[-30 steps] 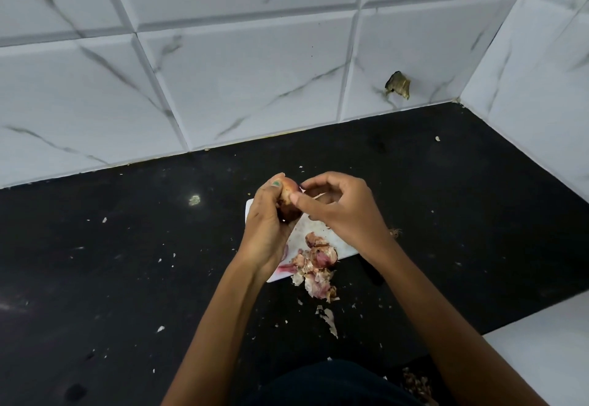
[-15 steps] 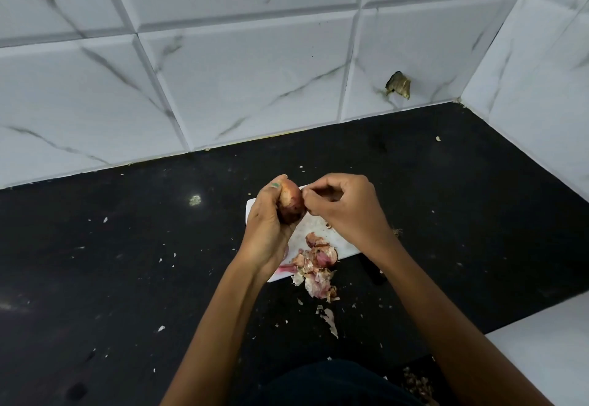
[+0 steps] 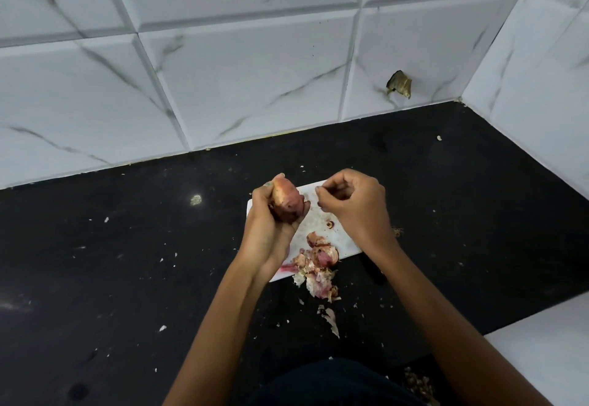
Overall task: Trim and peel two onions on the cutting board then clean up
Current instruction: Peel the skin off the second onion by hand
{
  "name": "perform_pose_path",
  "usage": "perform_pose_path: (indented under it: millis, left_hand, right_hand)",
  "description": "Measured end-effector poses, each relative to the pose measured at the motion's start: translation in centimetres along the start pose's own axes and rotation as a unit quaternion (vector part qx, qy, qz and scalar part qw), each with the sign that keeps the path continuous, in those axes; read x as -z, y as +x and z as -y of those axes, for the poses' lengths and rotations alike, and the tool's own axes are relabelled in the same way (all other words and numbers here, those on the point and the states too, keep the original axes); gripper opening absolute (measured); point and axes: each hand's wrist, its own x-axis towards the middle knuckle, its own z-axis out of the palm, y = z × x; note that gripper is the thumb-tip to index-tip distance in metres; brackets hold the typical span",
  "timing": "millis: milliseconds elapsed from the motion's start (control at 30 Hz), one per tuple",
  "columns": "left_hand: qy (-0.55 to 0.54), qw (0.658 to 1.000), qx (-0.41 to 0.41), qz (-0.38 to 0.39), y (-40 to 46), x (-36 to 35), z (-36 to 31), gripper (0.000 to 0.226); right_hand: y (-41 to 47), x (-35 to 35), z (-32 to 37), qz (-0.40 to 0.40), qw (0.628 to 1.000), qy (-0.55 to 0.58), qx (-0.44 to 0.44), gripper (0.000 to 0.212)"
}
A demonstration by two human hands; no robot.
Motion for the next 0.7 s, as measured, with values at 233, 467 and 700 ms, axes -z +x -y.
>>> perform_pose_path:
  millis: [233,467,700]
  left_hand:
    - [-0.057,0.998,0.026,-0.002,0.3,0.2,0.2,0.019]
    - [0.071,0.992,-0.05,0.09,1.1,0.9,1.0,0.017]
    - [0.098,0.993,-0.054,0.033,1.3,1.1,1.1,0.066]
  right_hand:
    - [0.3,0.5,-1.6,0.109,0.984,-0.133,-0.046,0.018]
    - [-0.6,-0.1,1.4,0.124,0.992,-0.016,0.0,0.025]
    - [-0.9,-0.9,1.7,0.082,0.997,-0.009,-0.005,0.023]
